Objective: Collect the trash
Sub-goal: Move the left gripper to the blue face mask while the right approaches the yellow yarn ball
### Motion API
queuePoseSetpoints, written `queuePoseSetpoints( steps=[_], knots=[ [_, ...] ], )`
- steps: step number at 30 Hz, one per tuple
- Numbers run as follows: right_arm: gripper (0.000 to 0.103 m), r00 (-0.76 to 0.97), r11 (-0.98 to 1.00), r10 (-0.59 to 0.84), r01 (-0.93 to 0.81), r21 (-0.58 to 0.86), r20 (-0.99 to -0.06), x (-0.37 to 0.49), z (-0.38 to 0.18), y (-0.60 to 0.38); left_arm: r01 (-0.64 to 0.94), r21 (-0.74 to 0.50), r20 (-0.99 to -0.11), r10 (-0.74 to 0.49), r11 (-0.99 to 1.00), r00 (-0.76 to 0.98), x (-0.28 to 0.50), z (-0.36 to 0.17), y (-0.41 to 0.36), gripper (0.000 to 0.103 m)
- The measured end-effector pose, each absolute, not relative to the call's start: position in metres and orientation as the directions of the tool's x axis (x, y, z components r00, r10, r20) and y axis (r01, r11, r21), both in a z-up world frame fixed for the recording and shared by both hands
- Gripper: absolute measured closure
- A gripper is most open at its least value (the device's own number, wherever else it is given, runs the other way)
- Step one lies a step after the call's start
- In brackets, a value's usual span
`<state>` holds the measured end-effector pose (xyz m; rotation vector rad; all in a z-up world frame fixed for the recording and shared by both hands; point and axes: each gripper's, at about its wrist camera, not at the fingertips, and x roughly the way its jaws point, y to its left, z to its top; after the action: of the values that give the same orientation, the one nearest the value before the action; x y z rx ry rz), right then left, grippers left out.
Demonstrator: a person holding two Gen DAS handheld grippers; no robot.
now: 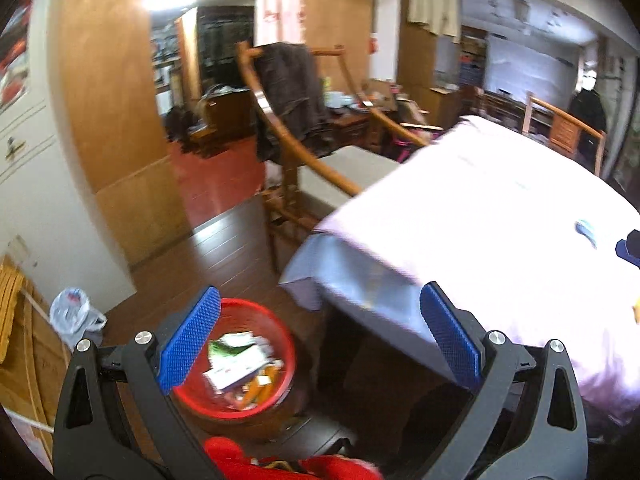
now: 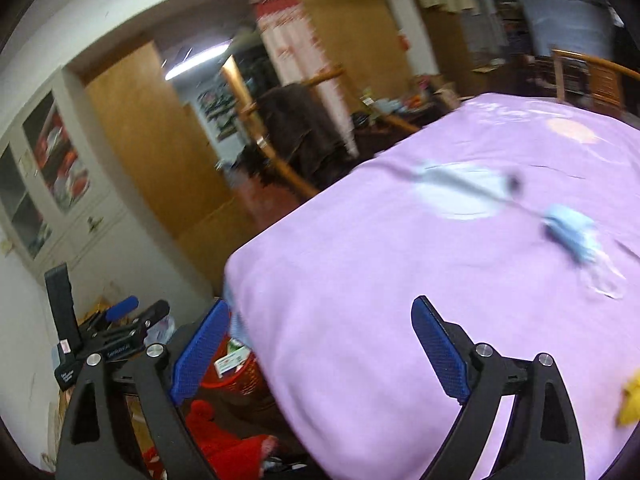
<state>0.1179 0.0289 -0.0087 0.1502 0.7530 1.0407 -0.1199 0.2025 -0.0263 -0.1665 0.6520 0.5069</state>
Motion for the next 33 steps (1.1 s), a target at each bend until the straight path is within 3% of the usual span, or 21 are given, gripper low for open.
queuePoseSetpoints(
  steps=[8, 17, 25, 33],
  knots=[
    [0.009, 0.458, 0.649, 0.758, -0.603, 0.464, -0.465, 0.131, -0.023, -0.087, -0.34, -0.002, -0.64, 0.26, 0.94, 0.723, -0.075, -0.024, 0.135, 0.007],
    [0.008, 0.597, 0.795, 0.606, -0.429, 0.429, -0.525, 0.167, -0.048, -0.189, -0.13, 0.048, -0.686, 0.127, 0.99, 0.717, 0.015, -0.028, 0.056, 0.007],
    [0.007, 0.652, 0.839, 0.535, -0.33, 0.433, -0.538, 0.206, -0.062, -0.225, 0.014, -0.018, -0.734, -0.022, 1.0, 0.679, 0.123, -0.025, -0.018, 0.007],
    [0.007, 0.645, 0.842, 0.53, -0.326, 0.43, -0.551, 0.232, -0.071, -0.23, 0.055, -0.093, -0.8, -0.107, 0.994, 0.59, 0.211, -0.047, -0.072, 0.007]
  ],
)
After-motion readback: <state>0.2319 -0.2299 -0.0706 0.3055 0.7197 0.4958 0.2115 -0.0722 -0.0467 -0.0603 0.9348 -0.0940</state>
